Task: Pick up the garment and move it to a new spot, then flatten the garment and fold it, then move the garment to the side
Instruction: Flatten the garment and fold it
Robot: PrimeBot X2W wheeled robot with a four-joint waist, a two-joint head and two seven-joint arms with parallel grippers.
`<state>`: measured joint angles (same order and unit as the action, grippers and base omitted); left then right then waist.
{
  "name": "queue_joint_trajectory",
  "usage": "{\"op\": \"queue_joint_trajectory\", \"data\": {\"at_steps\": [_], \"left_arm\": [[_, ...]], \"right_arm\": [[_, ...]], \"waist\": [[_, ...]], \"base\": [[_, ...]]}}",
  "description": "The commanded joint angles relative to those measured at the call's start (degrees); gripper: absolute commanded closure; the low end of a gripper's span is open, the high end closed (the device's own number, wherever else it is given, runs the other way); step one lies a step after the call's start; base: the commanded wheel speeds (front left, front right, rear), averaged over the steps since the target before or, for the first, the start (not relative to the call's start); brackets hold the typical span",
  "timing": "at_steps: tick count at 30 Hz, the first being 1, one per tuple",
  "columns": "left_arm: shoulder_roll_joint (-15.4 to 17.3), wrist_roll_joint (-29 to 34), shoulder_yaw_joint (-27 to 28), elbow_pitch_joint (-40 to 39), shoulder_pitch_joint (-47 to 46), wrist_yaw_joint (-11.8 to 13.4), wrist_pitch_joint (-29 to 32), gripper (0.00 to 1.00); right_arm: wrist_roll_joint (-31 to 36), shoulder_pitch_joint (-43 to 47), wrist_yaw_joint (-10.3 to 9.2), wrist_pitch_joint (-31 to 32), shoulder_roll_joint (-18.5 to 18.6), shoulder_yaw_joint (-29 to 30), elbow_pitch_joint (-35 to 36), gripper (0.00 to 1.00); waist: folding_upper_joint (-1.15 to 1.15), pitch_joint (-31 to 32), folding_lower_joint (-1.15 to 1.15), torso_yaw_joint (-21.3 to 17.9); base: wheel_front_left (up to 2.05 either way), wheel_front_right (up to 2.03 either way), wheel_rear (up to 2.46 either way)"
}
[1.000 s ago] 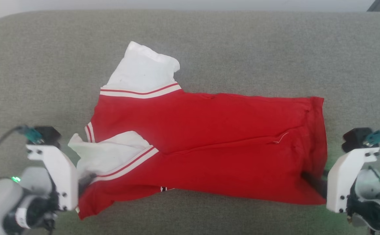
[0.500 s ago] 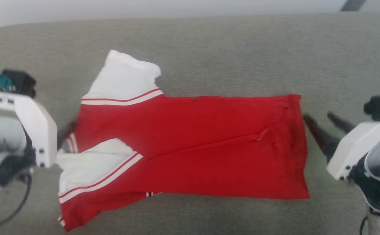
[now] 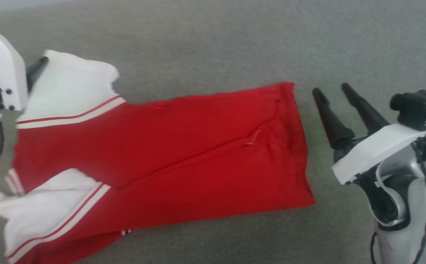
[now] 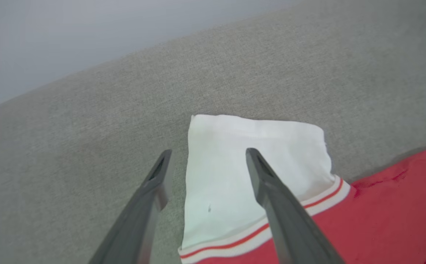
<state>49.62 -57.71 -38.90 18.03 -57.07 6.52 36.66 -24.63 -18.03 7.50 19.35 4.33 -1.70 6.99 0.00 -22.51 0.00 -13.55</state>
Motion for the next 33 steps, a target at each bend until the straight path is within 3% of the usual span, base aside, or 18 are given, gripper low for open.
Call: {"op": "queue_joint_trajectory", "data": {"at_steps": [1, 10, 14, 15, 16, 24, 33], "left_arm": [[-0.38, 0.57, -0.38, 1.85, -1.64, -0.70, 0.64, 0.00], [-3.01, 1.72, -1.88, 14.93, -7.16, -2.62, 3.60, 0.00], [-4.65, 1.19, -2.56, 20.78, -7.03, -2.06, 5.47, 0.00], [-5.20, 0.96, -3.38, 21.72, -6.52, -2.73, 6.81, 0.16], [-5.76, 0.43, -3.55, 22.98, -6.32, -2.54, 7.73, 1.00], [-9.73, 0.69, -4.85, 25.75, -9.75, -3.71, 10.28, 1.00], [-14.71, 1.98, -5.55, 27.60, -14.61, -6.55, 6.37, 1.00]], "right_arm": [[-0.36, -1.00, -0.02, -0.54, -0.26, -0.44, -0.48, 0.00], [-2.42, -2.00, -0.02, -0.14, -0.55, -2.90, -2.59, 0.00], [-2.66, -3.00, -0.02, 1.58, -0.17, -3.25, -3.36, 0.00], [-2.76, -3.27, -0.02, 2.36, -0.11, -3.32, -3.73, 0.00], [-3.06, -3.67, -0.02, 3.19, -0.18, -3.44, -4.07, 0.00], [-1.81, -10.24, -0.02, 13.85, 0.53, -4.48, -8.54, 0.00], [1.56, -18.98, -0.04, 27.57, 3.24, -6.52, -17.23, 0.00]], "waist": [[0.00, -2.60, 0.00, -2.57], [0.00, -5.90, 0.00, -4.72], [0.00, -7.02, 0.00, -4.64], [0.00, -7.20, 0.00, -4.48], [0.00, -7.39, 0.00, -4.25], [0.00, -8.78, 0.00, -1.39], [0.00, -9.52, 0.00, 1.99]], "base": [[0.00, 0.00, 0.00], [0.00, 0.00, 0.00], [0.00, 0.00, 0.00], [0.00, 0.00, 0.00], [0.00, 0.00, 0.00], [0.00, 0.00, 0.00], [0.00, 0.00, 0.00]]}}
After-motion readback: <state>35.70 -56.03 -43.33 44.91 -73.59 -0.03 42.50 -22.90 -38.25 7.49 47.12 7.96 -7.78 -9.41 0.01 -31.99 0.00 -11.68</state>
